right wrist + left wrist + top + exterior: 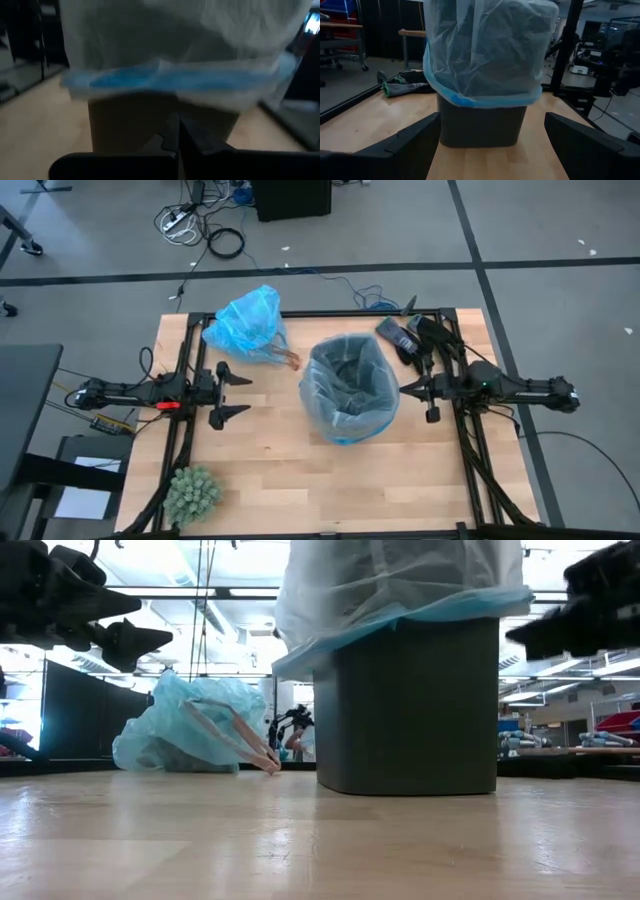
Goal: Place trash/remove bag and relplace
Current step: Return to Home Position
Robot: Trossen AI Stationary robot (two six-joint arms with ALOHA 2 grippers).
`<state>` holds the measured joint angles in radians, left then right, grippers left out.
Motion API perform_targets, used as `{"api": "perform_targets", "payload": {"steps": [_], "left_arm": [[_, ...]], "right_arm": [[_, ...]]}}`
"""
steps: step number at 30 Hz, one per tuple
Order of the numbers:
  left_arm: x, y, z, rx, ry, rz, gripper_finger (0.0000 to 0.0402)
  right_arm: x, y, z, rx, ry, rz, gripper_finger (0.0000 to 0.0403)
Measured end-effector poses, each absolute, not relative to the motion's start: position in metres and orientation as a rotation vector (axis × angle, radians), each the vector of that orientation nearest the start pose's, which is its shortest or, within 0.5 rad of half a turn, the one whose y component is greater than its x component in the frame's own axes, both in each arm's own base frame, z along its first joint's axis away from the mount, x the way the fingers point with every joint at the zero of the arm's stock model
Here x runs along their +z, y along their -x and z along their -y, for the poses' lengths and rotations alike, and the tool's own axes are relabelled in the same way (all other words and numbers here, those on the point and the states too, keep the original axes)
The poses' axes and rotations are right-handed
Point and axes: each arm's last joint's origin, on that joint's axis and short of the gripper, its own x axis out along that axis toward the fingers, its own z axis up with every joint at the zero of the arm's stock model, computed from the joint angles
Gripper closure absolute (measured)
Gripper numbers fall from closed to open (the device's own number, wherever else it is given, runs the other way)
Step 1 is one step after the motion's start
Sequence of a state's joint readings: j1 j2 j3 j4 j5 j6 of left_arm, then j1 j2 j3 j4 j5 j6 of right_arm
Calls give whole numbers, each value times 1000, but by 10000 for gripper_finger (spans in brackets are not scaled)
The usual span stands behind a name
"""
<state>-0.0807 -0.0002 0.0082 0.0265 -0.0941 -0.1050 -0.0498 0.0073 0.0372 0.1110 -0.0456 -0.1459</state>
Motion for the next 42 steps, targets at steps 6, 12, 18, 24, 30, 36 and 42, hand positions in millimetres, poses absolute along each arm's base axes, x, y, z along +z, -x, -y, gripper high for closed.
{"api": "perform_targets", "payload": {"steps": [6,12,18,24,30,36,42], "left_arm": [[169,-97,5,29,111,37,35],[169,-97,4,44,84,37,35],[169,-97,4,46,58,36,35],[169,-97,4,48,59,39,35],[171,-97,4,50,61,56,35],[171,-97,4,50,63,62,35],[171,-97,4,46,63,63,35]], "right_arm": [[174,-95,3,8,130,20,403],[171,-95,3,19,130,-16,403],[170,-96,4,-29,130,-43,403],[170,-97,4,-29,129,-41,403],[170,-97,4,-28,71,-35,403],[170,-97,4,-28,71,-33,402],[170,-97,4,-29,72,-31,402]]}}
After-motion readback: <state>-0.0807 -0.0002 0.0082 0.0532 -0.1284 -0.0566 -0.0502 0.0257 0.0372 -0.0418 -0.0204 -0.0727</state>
